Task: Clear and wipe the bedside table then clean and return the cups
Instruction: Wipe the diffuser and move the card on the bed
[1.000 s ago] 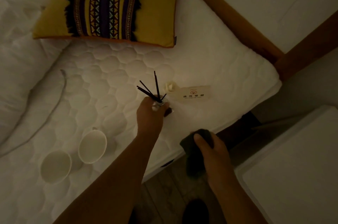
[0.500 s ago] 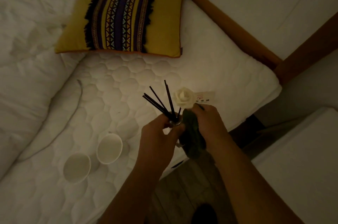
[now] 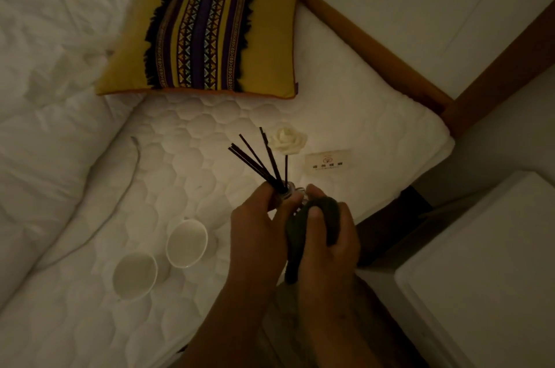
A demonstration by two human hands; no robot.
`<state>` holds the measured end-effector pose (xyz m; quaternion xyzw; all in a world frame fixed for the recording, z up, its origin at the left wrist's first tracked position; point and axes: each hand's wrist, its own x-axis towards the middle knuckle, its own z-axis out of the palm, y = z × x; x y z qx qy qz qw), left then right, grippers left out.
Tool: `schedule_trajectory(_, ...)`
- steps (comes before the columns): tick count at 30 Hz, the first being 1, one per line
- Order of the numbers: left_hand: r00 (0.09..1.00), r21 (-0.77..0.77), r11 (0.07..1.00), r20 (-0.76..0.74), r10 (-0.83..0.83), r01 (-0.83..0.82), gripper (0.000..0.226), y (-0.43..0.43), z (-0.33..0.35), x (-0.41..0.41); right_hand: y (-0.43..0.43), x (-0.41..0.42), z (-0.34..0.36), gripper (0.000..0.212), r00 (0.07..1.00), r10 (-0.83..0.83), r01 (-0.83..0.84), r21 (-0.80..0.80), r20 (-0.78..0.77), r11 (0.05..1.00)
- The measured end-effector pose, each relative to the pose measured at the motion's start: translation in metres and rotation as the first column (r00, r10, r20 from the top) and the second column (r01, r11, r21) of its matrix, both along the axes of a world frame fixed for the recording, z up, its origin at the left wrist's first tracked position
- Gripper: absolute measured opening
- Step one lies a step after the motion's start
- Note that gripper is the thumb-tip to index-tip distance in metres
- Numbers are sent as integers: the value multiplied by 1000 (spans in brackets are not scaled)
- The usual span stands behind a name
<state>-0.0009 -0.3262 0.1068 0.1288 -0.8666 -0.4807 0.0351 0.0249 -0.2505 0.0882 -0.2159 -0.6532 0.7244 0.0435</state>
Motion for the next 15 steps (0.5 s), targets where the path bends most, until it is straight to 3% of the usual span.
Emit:
schedule_trajectory(3, 1000, 29, 999, -1, 19, -19, 7, 2, -2, 7, -3, 7, -5, 46, 995, 21, -9, 126, -100, 992)
schedule_trajectory(7, 997, 22, 998, -36, -62, 63, 16, -1, 2, 9, 13, -15, -8, 26, 999, -26, 30, 108, -39, 994)
schedule_trajectory(9, 993, -27, 994, -30, -111, 111, 20, -4, 3, 8, 24, -34, -10, 13, 996, 72, -76, 73, 62, 994)
schedule_trajectory(12, 987, -31, 987, -22, -161, 160, 24, -10, 3, 7, 36, -60, -11, 15, 927, 284, -273, -80, 246, 959)
schedule_trajectory(15, 981, 35, 980, -23, -195, 195, 12, -7, -3, 15, 45, -72, -18, 19, 870, 403, -370, -164, 283, 915)
